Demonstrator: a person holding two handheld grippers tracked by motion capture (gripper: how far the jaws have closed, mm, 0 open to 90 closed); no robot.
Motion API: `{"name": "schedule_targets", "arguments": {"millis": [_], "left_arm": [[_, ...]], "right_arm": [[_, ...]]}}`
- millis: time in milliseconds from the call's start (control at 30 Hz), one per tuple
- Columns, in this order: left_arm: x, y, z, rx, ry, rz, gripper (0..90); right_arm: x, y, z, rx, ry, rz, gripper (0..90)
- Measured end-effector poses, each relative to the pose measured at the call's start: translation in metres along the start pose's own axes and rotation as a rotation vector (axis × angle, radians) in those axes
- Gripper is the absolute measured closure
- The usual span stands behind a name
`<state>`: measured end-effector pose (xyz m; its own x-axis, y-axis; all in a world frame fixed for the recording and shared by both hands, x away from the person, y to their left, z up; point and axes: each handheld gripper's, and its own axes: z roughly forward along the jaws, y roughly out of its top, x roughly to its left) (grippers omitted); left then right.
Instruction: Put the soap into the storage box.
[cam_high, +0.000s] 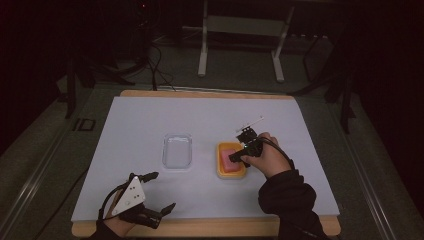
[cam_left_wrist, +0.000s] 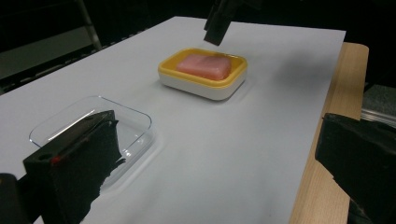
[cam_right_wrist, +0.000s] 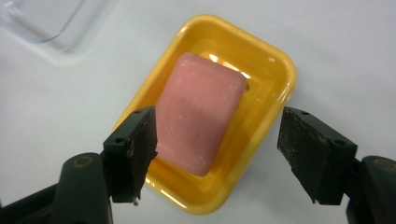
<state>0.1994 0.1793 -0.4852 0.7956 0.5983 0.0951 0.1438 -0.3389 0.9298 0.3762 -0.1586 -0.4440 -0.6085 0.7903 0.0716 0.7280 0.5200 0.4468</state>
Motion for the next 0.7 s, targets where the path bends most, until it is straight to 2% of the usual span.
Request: {"name": "schedule_targets", "arguments": {"millis": [133, 200, 233, 300, 400, 500, 533, 633, 700], "left_arm": [[0.000, 0.000, 0.000, 0.001, -0.001, 0.000, 0.6], [0.000, 0.000, 0.000, 0.001, -0.003, -0.003, 0.5], [0.000, 0.000, 0.000, 0.003, -0.002, -0.001, 0.6], [0.000, 0.000, 0.000, 0.001, -0.003, -0.003, 0.5], [0.000, 0.000, 0.000, 0.001, -0.002, -0.003, 0.5], [0.000, 0.000, 0.000, 0.001, -0.003, -0.003, 0.5], [0.000, 0.000, 0.000, 0.001, -0.003, -0.002, 0.5], [0.000, 0.000, 0.001, 0.002, -0.003, -0.002, 0.6], [0.000, 0.000, 0.000, 0.001, -0.002, -0.002, 0.5]], "right_arm": [[-0.007, -0.007, -0.007, -0.059, 0.022, -0.065, 27.7], [-0.010, -0.012, -0.010, -0.077, 0.029, -0.055, 27.3], [-0.013, -0.016, -0.014, -0.094, 0.033, -0.030, 26.4], [-0.014, -0.018, -0.015, -0.103, 0.035, -0.030, 26.5], [-0.017, -0.024, -0.021, -0.139, 0.008, -0.066, 26.4], [-0.021, -0.029, -0.025, -0.132, -0.006, -0.107, 26.5], [-0.024, -0.034, -0.027, -0.128, -0.031, -0.129, 26.5], [-0.027, -0.038, -0.028, -0.146, -0.033, -0.142, 25.4], [-0.030, -0.043, -0.029, -0.169, -0.029, -0.122, 24.6]]}}
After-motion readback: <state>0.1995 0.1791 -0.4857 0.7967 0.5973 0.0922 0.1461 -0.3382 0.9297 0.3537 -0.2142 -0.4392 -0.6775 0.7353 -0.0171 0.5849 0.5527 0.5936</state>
